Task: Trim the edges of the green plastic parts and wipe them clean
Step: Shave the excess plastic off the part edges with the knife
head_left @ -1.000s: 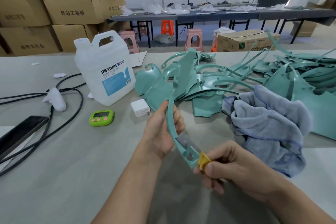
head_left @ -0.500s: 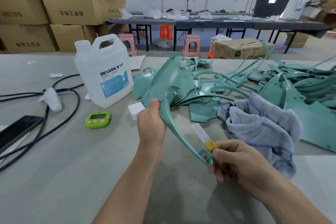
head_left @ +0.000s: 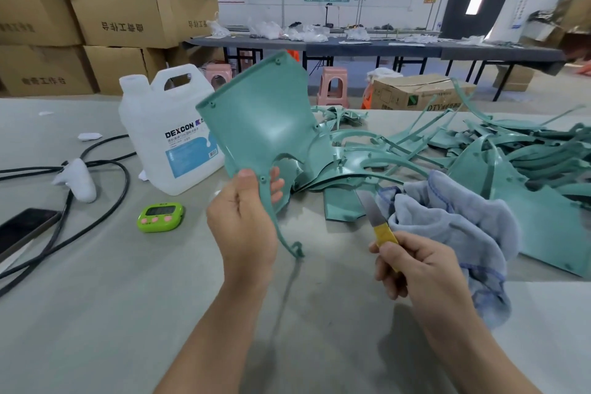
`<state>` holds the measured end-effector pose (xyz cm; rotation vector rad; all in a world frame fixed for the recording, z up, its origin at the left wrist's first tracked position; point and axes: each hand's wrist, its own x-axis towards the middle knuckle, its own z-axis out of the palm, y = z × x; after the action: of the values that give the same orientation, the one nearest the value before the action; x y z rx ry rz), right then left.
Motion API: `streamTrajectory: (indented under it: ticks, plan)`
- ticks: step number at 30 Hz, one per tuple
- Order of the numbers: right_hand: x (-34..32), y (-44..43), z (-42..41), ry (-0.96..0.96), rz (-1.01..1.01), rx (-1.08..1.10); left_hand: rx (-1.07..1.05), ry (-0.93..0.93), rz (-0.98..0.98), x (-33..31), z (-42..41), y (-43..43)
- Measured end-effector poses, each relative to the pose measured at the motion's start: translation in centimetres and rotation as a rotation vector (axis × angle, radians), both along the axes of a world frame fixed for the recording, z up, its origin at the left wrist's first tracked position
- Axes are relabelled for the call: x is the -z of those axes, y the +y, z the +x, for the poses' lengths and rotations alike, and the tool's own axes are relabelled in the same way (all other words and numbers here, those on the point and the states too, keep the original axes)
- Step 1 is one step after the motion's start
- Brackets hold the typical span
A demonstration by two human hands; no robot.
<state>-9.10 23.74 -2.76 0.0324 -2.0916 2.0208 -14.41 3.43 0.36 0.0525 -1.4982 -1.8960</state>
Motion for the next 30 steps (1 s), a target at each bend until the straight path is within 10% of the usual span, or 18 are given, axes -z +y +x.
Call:
streamTrajectory:
  ticks: [4,8,13,20,30]
  plan:
    - [0.0,0.2,-0.1,0.001,-0.046,0.05,-0.013,0.167,-0.059,-2.3,1.0,-0.6]
    - [0.1,0.6,-0.3,0.015,-0.12,0.156,-0.393,0.244,-0.704,-1.3,2.1,-0.3]
    - [-0.1,1.5,-0.9,0.035,-0.174,0.323,-0.249,0.176,-1.154,1.7,2.8,3.0]
    - [0.5,1.5,-1.5,-0.001,-0.108,0.25,-0.223,-0.23,-1.34,1.8,3.4,3.9]
    - [0.2,1.3,-0.8,0.11,-0.179,-0.012,-0.109,-0.02,-1.097,2.2,3.6,4.0]
